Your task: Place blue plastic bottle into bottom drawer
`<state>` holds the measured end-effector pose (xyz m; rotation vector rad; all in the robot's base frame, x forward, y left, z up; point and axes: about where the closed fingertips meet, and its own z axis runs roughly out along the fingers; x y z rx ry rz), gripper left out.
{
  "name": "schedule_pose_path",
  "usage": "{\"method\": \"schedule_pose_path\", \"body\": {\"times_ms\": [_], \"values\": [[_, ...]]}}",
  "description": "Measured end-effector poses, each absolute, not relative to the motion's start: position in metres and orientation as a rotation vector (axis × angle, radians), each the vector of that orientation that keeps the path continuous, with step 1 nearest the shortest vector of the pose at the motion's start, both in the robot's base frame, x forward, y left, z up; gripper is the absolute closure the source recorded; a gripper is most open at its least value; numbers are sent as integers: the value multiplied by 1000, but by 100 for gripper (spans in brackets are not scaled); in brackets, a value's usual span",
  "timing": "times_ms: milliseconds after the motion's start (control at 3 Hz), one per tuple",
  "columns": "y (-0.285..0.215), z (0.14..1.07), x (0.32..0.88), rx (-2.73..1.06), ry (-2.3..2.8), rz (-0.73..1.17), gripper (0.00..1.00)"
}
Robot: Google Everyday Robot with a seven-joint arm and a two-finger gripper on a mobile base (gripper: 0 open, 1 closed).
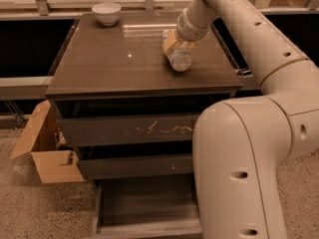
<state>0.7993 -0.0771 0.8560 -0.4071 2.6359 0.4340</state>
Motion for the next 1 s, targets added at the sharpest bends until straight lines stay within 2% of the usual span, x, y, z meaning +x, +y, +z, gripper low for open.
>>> {"method": "schedule_pose_path", "body": {"times_ms": [333,667,1000], "values": [[-91,885,792,-440,2527,526,100],[-90,903,780,-558,2394,688,100],[-90,903,780,-557,2394,688,100]]}}
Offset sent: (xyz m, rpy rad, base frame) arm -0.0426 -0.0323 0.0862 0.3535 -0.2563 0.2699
